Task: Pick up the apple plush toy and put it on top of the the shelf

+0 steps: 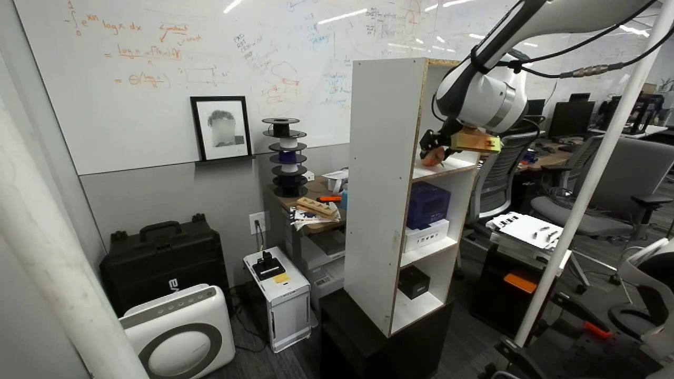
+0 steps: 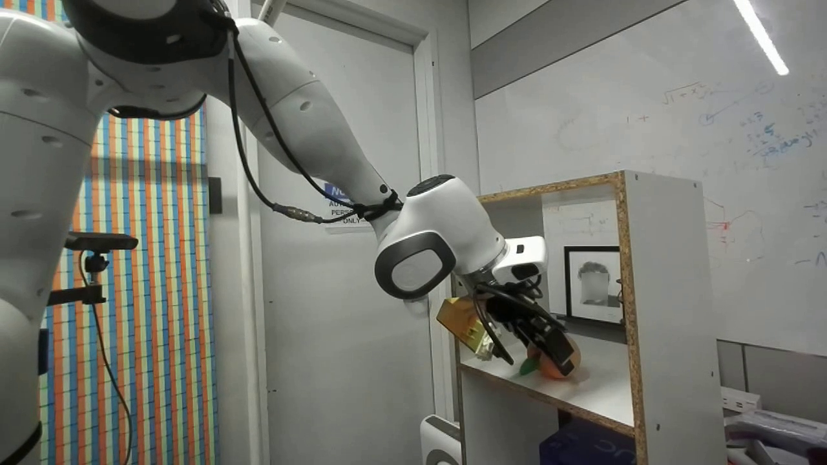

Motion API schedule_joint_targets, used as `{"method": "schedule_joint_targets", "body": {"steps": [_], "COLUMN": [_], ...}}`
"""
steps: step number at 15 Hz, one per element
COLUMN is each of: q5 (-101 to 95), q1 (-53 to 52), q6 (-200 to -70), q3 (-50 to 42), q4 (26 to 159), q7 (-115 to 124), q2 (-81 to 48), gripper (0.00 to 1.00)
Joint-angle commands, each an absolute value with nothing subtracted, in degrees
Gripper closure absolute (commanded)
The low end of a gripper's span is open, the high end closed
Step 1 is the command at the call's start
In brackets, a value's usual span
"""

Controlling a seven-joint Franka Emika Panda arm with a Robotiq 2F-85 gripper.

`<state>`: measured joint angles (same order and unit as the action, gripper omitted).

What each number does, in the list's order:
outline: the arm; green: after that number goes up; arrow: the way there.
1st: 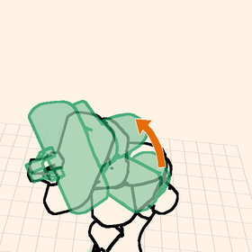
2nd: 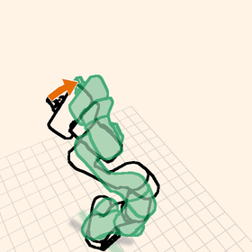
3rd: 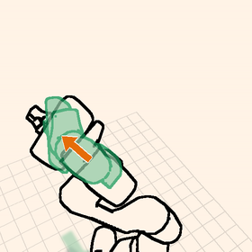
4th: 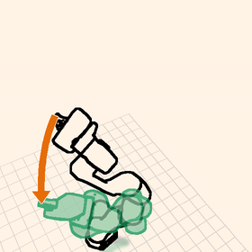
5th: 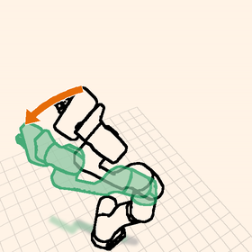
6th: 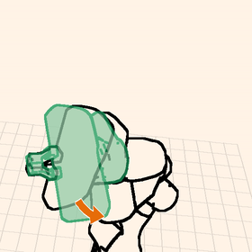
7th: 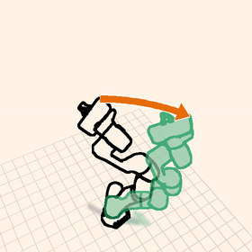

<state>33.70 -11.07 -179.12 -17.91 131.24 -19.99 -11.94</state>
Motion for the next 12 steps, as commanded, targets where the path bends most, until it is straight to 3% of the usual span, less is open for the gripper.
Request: {"method": "schedule_joint_targets", "body": {"steps": [1,4,5,12], "q5": [33.5,28.1,19.7,3.8], "q1": [-9.6,-11.1,-3.8,6.1], "q6": [-176.7,-169.6,-167.6,-134.1], "q3": [-16.9,-21.0,-15.5,-14.5], "q4": [132.8,139.4,141.8,146.6], "q7": [-22.5,-22.9,-18.1,-17.1], "q2": [-9.4,-2.2,0.8,23.7], "gripper": [0.47,0.47,0.47,0.47]}}
